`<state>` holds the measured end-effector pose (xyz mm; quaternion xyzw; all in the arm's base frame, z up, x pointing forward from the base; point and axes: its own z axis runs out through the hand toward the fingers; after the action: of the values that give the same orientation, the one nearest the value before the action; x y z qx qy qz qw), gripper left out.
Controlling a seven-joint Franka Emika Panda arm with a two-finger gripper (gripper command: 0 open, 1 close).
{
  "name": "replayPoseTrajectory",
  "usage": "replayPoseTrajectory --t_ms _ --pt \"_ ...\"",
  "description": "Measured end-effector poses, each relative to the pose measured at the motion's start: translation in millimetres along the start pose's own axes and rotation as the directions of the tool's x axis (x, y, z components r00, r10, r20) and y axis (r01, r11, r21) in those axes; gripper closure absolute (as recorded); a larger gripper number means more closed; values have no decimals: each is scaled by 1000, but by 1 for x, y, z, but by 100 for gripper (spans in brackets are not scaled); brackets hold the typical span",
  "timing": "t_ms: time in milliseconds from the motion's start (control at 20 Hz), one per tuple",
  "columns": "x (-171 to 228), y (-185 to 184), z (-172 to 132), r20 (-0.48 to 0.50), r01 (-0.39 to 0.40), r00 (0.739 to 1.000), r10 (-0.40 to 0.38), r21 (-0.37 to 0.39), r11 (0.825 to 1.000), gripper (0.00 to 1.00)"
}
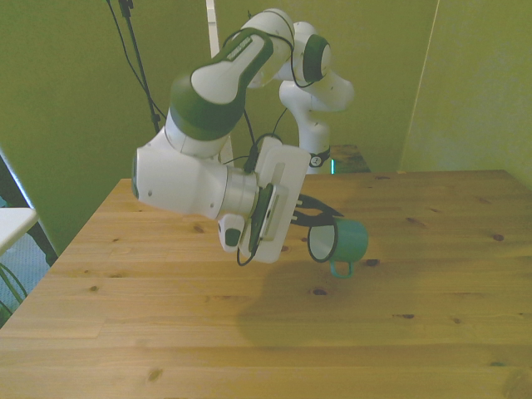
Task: Flip the mug upright
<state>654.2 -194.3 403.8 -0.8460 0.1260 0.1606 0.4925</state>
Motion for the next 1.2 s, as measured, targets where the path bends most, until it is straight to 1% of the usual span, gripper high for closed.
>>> replayPoseTrajectory --t_ms 100,250,450,650,850,1000,1200 --pt "-18 -16 -1 -6 21 1000 -22 -54 998 100" --pt "-43 -34 2 -49 47 997 -54 -144 988 100" --pt "-75 -53 13 -133 64 986 -100 -254 965 100" --pt "-102 -60 32 -213 61 968 -136 -325 944 100" --pt "-121 -63 46 -293 58 938 -182 -387 920 100" --pt "-131 -66 56 -346 55 911 -226 -439 897 100" --pt "-137 -64 74 -414 10 873 -257 -513 858 100"
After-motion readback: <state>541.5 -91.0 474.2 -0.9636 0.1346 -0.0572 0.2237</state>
